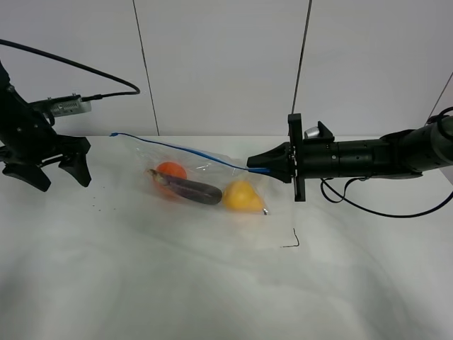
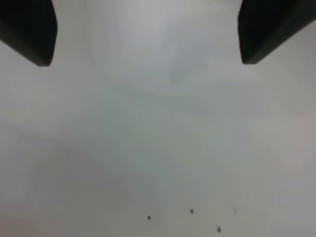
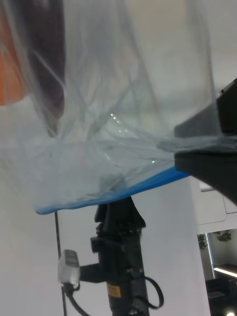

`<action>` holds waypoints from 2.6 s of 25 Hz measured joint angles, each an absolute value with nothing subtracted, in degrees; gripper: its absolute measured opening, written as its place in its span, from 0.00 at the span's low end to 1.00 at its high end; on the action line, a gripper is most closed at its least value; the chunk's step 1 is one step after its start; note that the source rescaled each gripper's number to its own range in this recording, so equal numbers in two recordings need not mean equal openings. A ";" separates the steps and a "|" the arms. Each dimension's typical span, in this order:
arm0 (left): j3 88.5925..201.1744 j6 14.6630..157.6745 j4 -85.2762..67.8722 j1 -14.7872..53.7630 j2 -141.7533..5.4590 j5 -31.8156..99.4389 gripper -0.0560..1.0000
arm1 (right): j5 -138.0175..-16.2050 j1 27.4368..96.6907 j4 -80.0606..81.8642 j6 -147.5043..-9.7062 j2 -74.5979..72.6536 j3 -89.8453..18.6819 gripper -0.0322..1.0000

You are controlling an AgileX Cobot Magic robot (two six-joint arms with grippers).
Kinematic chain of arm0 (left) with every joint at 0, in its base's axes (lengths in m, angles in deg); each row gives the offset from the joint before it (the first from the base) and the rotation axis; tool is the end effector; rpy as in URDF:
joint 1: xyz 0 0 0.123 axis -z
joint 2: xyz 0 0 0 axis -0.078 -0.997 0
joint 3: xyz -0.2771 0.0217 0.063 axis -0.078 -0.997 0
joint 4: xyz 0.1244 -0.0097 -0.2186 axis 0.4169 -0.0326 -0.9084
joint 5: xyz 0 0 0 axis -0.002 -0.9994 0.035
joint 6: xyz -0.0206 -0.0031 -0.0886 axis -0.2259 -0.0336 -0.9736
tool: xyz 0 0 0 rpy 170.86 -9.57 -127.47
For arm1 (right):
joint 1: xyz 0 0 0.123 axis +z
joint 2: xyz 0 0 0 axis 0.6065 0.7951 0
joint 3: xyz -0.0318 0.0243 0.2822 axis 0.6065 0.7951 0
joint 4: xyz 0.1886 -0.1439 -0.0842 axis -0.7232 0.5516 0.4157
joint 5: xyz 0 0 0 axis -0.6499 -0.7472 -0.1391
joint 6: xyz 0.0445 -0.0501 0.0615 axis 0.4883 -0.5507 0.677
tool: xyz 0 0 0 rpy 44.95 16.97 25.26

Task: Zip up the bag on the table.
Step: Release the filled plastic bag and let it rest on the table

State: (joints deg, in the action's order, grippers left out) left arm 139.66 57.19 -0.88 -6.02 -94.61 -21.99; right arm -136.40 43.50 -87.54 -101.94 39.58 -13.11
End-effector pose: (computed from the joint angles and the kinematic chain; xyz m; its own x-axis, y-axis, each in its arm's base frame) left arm 0.3441 0.0015 0.2396 -0.9835 0.0119 -0.1803 0.0262 0.9967 -0.0771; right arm 0.3410 0.1214 0.1649 -0.9710 0.2294 0.0671 0.1147 0.2006 0.9729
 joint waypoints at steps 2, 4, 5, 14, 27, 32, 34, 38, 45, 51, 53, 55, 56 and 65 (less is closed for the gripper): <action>139.80 56.64 -0.88 -6.02 -93.91 -24.28 0.96 | -136.40 43.50 -87.54 -101.94 39.58 -13.11 0.03; 139.85 56.48 -0.88 -6.02 -93.12 -26.55 0.96 | -136.40 43.50 -87.54 -101.94 39.58 -13.11 0.03; 139.85 56.33 -0.88 -6.02 -92.70 -27.93 0.96 | -136.40 43.50 -87.54 -101.94 39.58 -13.11 0.03; 133.60 54.56 -0.27 -6.02 -86.75 -30.23 0.96 | -136.40 43.50 -87.49 -101.94 39.58 -13.11 0.03; 104.36 50.51 8.09 -6.02 -57.82 -27.39 0.96 | -136.40 43.50 -87.49 -101.94 39.58 -13.11 0.03; 97.25 51.15 7.91 -6.02 -42.86 -25.17 0.96 | -136.40 43.50 -87.49 -101.94 39.58 -13.11 0.03; 95.36 52.55 7.50 -6.02 -37.00 -23.95 0.96 | -136.40 43.50 -87.49 -101.94 39.58 -13.11 0.03; 94.16 54.28 6.37 -6.02 -26.01 -22.98 0.96 | -136.40 43.50 -87.44 -101.94 39.58 -13.11 0.03; 94.05 54.60 4.80 -6.02 -13.00 -22.63 0.96 | -136.40 43.50 -87.38 -101.94 39.58 -13.11 0.03; 93.87 54.60 4.80 -6.02 -7.05 -22.56 0.96 | -136.40 43.50 -87.38 -101.94 39.58 -13.11 0.03; 93.82 54.60 4.80 -6.02 -6.31 -22.62 0.96 | -136.40 43.50 -87.38 -101.94 39.58 -13.11 0.03; 93.76 54.60 4.80 -6.02 -6.08 -22.62 0.96 | -136.40 43.50 -87.38 -101.94 39.58 -13.11 0.03; 93.76 54.60 4.80 -6.02 -6.08 -22.62 0.96 | -136.40 43.50 -87.38 -101.94 39.58 -13.11 0.03; 93.70 54.60 3.96 -6.02 3.75 -22.59 0.96 | -136.40 43.50 -87.38 -101.94 39.58 -13.11 0.03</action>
